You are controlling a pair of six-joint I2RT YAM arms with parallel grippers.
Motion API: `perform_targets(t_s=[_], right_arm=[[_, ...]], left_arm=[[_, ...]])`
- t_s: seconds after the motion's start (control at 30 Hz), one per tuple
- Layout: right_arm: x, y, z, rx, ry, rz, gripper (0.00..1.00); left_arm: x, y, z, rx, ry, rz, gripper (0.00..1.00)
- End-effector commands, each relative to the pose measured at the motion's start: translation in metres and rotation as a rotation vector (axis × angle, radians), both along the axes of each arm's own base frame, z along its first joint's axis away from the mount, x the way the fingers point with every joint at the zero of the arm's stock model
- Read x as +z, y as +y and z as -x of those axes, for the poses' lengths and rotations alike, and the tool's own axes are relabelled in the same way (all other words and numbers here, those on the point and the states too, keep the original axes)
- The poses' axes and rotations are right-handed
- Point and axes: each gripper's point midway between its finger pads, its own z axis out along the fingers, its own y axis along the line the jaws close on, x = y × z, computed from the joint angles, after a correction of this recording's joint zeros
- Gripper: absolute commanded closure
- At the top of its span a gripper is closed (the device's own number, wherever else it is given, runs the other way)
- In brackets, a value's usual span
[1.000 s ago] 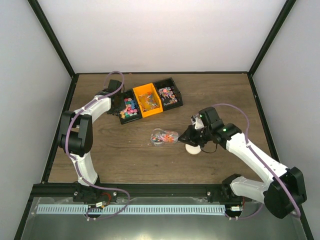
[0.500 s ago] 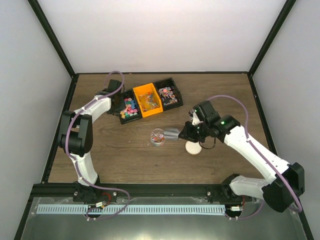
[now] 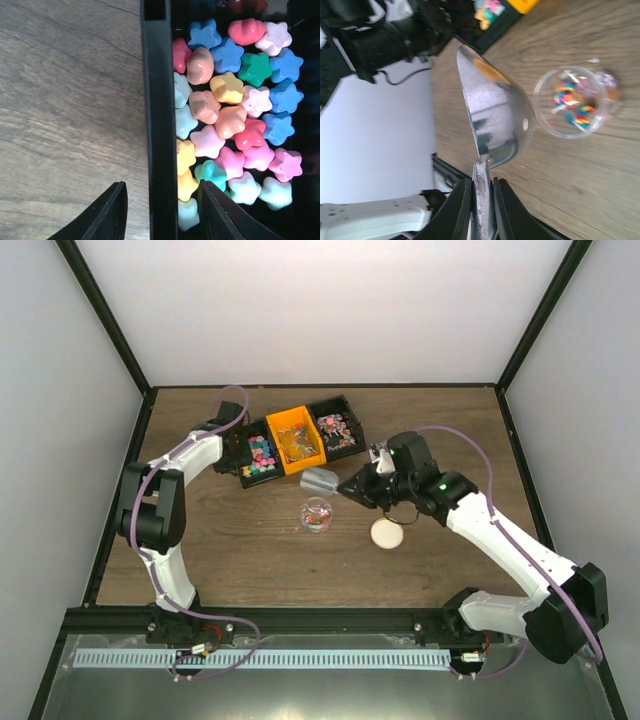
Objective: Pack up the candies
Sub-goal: Place the fake candies in the packing bottle, then move the storage box to the center of the board.
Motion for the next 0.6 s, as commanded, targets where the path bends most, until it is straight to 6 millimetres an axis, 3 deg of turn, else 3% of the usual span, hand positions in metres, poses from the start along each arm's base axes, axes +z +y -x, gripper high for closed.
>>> perform_targets(t_s=[0.0, 0.17, 0.33, 0.43, 0.5, 0.53, 0.57], right_arm=[[0.042, 0.039, -0.016, 0.015, -0.022, -0.291, 0.99], [0.038, 0.061, -0.044, 0.037, -0.007, -0.278, 0.99], [0.023, 0.079, -0.076, -0.049, 0.066, -0.287, 0.99], [0.017, 0.102, -0.088, -0.082, 0.123, -0.287, 0.99], [0.03, 0.124, -0.099, -0.073, 0.115, -0.254, 0.99], [0.013, 0.132, -0.102, -0.071, 0.167, -0.185, 0.99], [0.021, 0.137, -0.104, -0.066, 0.174, -0.164, 0.99]], left_arm=[[0.023, 0.005, 0.001, 0.016, -0.033, 0.014, 0.59], [0.042, 0.015, -0.011, 0.049, -0.081, 0.027, 0.49], [0.042, 0.04, -0.033, 0.12, -0.085, 0.018, 0.37], [0.043, 0.048, -0.049, 0.149, -0.092, 0.005, 0.36], [0.045, 0.048, -0.061, 0.16, -0.098, 0.005, 0.37], [0.044, 0.048, -0.066, 0.164, -0.098, 0.003, 0.37], [0.044, 0.048, -0.07, 0.166, -0.099, -0.002, 0.38]])
